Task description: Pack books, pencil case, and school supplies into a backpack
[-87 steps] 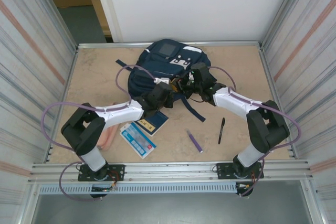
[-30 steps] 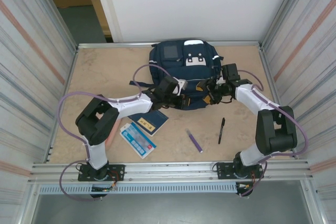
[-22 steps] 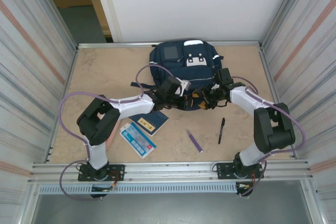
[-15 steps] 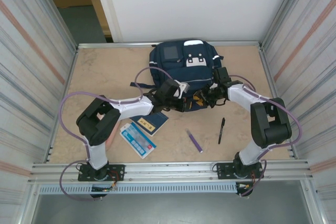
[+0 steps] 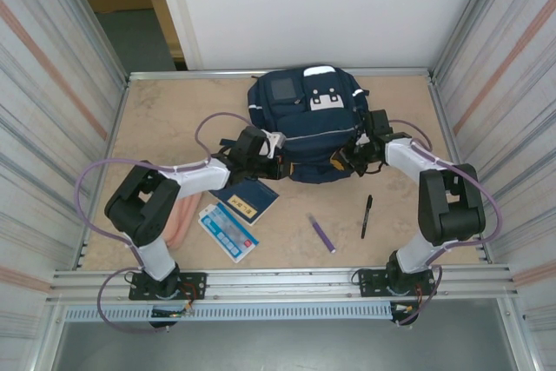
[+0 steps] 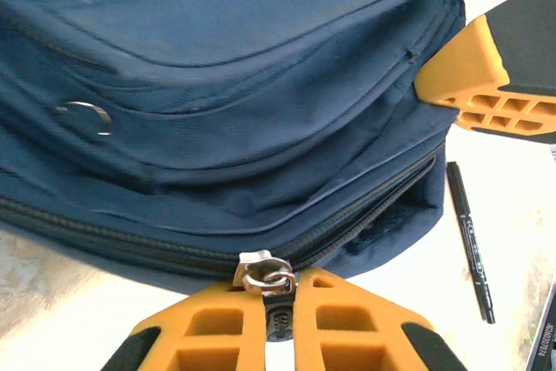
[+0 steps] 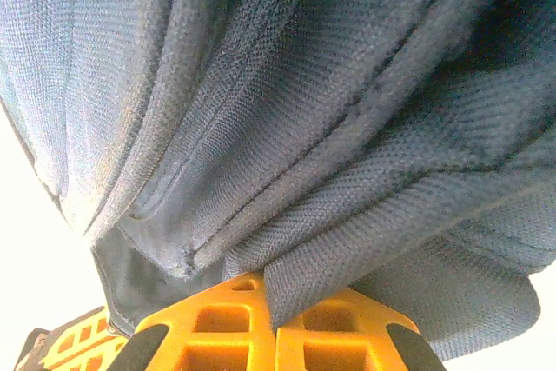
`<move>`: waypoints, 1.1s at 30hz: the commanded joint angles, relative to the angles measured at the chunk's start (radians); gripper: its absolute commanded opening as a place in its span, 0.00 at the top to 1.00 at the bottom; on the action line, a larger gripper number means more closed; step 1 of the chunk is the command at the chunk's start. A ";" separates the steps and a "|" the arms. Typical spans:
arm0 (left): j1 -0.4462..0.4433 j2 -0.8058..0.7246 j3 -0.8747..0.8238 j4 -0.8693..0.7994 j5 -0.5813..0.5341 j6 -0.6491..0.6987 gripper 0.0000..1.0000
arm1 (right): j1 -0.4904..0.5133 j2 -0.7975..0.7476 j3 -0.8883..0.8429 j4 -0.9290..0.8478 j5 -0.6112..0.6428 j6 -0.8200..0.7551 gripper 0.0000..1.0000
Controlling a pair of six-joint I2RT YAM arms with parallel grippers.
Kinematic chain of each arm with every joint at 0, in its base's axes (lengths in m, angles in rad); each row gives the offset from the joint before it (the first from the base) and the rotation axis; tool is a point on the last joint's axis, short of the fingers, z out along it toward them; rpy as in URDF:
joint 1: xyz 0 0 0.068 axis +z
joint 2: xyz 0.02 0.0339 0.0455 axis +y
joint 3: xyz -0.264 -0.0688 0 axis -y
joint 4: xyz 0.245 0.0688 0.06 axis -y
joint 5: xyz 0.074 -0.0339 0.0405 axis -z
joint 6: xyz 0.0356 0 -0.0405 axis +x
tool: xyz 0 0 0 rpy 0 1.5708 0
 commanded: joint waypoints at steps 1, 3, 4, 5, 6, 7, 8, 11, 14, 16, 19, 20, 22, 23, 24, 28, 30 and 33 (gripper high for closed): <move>0.003 -0.032 0.010 0.008 0.026 0.018 1.00 | -0.052 -0.029 0.032 -0.082 0.034 -0.110 1.00; -0.017 0.002 0.043 0.010 0.036 0.009 1.00 | -0.072 -0.039 0.033 -0.102 0.015 -0.104 0.76; -0.030 0.013 0.058 0.013 0.036 0.006 1.00 | -0.078 -0.048 0.030 -0.107 -0.002 -0.080 0.61; -0.047 0.029 0.075 0.017 0.032 0.008 1.00 | -0.081 -0.065 0.018 -0.103 -0.043 -0.038 0.53; -0.065 0.035 0.085 0.033 0.026 0.010 1.00 | -0.076 -0.091 0.000 -0.083 -0.085 0.027 0.48; -0.081 0.039 0.087 0.059 0.024 0.012 1.00 | -0.066 -0.119 -0.021 -0.071 -0.098 0.090 0.45; -0.097 0.040 0.088 0.091 0.020 0.015 1.00 | -0.045 -0.160 -0.042 -0.071 -0.080 0.156 0.43; -0.133 0.054 0.115 0.131 0.025 0.024 1.00 | 0.026 -0.247 -0.034 -0.191 0.074 0.242 0.34; -0.157 0.067 0.140 0.152 0.037 0.032 1.00 | 0.087 -0.286 -0.023 -0.254 0.183 0.341 0.30; -0.166 0.068 0.134 0.190 0.049 0.028 1.00 | 0.118 -0.291 -0.037 -0.228 0.189 0.391 0.30; -0.171 0.083 0.150 0.194 0.085 0.032 1.00 | 0.149 -0.269 -0.062 -0.181 0.207 0.444 0.31; -0.172 0.090 0.154 0.194 0.094 0.029 1.00 | 0.151 -0.254 -0.072 -0.161 0.209 0.457 0.31; -0.175 0.094 0.157 0.197 0.103 0.026 1.00 | 0.151 -0.223 -0.084 -0.127 0.204 0.470 0.32; -0.178 0.094 0.154 0.198 0.101 0.026 1.00 | 0.150 -0.205 -0.079 -0.123 0.206 0.471 0.36; -0.180 0.090 0.149 0.196 0.097 0.027 1.00 | 0.150 -0.184 -0.072 -0.113 0.199 0.465 0.41; -0.171 0.063 0.105 0.186 0.064 0.039 1.00 | 0.137 -0.132 -0.050 -0.113 0.180 0.435 0.66; -0.153 0.046 0.070 0.197 0.066 0.041 1.00 | 0.124 -0.126 -0.058 -0.114 0.174 0.430 0.79; -0.108 0.024 0.025 0.191 0.066 0.050 1.00 | 0.107 -0.141 -0.076 -0.115 0.169 0.422 0.95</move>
